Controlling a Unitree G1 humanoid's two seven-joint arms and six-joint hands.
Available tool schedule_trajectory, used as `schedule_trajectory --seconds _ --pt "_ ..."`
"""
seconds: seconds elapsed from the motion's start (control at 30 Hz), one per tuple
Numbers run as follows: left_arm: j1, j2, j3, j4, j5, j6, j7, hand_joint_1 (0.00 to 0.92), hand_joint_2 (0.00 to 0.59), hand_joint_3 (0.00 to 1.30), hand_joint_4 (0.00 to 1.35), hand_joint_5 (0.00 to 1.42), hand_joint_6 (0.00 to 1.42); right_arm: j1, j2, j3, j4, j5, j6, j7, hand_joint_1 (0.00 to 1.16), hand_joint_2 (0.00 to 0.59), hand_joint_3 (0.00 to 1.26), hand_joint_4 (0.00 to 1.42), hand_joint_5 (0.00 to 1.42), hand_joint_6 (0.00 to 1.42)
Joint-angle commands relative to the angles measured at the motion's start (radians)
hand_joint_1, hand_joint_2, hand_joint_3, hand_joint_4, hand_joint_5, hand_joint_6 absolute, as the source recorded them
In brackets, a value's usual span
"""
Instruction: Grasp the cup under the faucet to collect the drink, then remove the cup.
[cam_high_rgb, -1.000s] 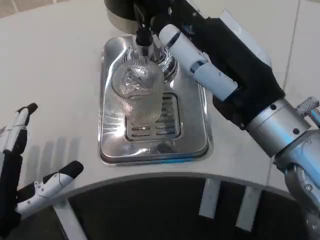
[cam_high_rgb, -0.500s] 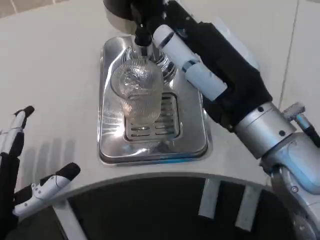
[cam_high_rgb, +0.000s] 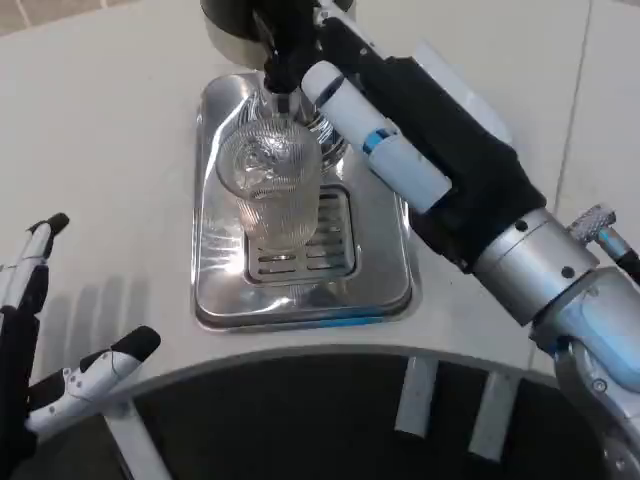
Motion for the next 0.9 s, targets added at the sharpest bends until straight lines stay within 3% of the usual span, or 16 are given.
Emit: schedule_trajectory --seconds 0.03,0.2,0.3,0.67,0.9 --pt "0.006 -0.001 0.001 0.009 -0.013 -0.009 -0.006 0.000 0.035 0.10 0.00 0.16 0.13 -0.055 -0.090 0.060 -0.073 -0.103 0.047 0.040 0.00 0.530 0.01 0.00 0.00 0.00" --pt "0.003 -0.003 -0.003 0.011 -0.011 -0.007 -0.005 0.000 0.035 0.09 0.00 0.16 0.14 -0.132 -0.210 0.177 -0.154 -0.320 0.151 0.096 0.00 0.541 0.03 0.00 0.00 0.00" --pt "0.002 -0.002 -0.004 0.013 -0.009 -0.006 -0.005 0.000 0.035 0.09 0.00 0.16 0.14 -0.156 -0.236 0.222 -0.178 -0.408 0.196 0.127 0.00 0.557 0.04 0.00 0.00 0.00" --pt "-0.005 -0.003 -0.007 0.022 -0.004 -0.006 0.001 0.000 0.036 0.09 0.00 0.17 0.14 -0.201 -0.218 0.283 -0.201 -0.532 0.308 0.256 0.00 0.579 0.05 0.00 0.00 0.00" --pt "-0.002 -0.006 -0.008 0.029 -0.003 -0.009 0.006 0.000 0.036 0.09 0.00 0.17 0.14 -0.228 -0.195 0.298 -0.172 -0.542 0.289 0.301 0.00 0.583 0.05 0.00 0.00 0.00"
